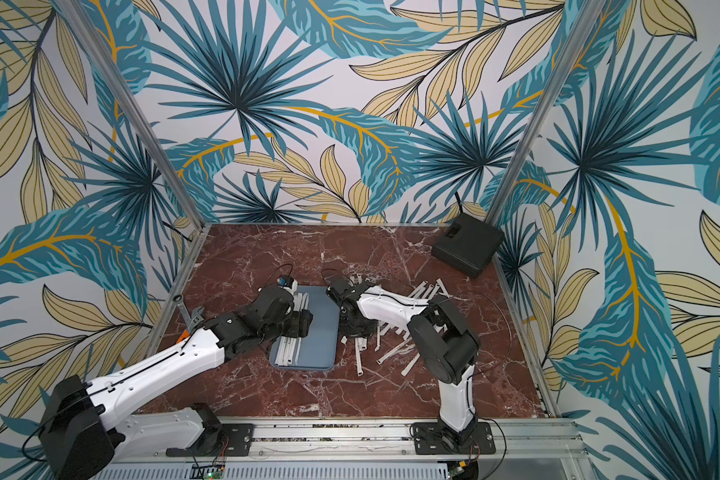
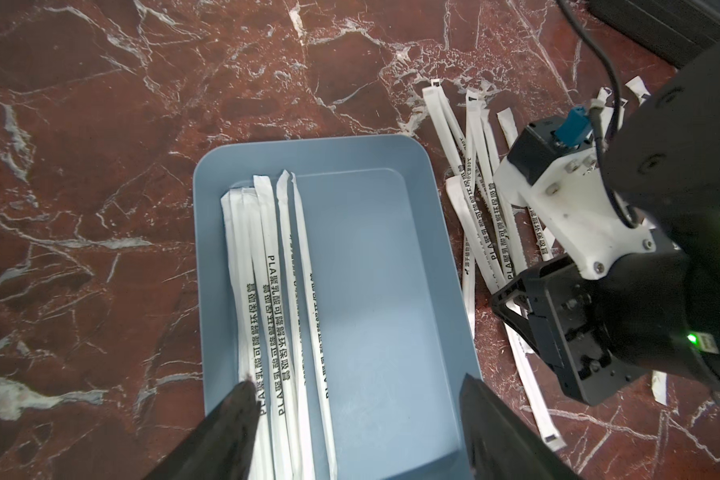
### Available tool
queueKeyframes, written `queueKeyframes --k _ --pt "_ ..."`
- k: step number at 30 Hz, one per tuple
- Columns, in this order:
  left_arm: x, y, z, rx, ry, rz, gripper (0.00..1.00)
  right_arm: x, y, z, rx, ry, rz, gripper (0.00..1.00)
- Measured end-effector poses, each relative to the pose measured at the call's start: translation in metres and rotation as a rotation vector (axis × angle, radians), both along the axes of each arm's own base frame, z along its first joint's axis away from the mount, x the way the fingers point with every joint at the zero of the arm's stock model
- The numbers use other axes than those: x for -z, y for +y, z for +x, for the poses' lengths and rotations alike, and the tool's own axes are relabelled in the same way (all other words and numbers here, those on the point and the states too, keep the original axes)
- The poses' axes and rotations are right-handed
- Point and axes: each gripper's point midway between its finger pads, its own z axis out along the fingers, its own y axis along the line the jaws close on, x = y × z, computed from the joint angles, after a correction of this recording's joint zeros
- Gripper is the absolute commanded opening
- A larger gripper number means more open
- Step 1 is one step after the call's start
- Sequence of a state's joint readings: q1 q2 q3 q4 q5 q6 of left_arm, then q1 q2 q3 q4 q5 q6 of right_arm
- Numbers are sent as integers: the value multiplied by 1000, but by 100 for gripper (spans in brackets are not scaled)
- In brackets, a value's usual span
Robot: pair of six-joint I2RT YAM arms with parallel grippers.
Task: Put the straws into the storage box
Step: Pick up the straw from the center of the board, then place the straw in the storage box.
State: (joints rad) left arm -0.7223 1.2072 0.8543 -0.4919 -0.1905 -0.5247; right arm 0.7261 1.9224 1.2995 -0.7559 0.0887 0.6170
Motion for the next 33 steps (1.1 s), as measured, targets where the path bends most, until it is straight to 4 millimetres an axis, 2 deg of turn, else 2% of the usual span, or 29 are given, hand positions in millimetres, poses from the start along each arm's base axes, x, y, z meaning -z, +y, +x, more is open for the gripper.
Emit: queueKeyframes --k 9,16,23,26,30,33 --pt "-5 2 -1 -2 -13 -11 81 2 -6 -6 4 7 -7 15" --pt "-6 3 -1 -4 -15 -12 81 -36 -3 -3 39 -67 68 14" --pt "-6 5 -1 -10 -19 -8 81 -44 1 0 63 -78 95 14" --pt "-10 12 0 -29 -29 -9 81 -63 18 9 63 -112 148 14" --pt "-19 30 6 -82 -53 -21 81 -101 64 29 62 -192 286 14" --pt "-23 42 7 -114 -67 -31 81 -102 94 43 90 -207 371 14"
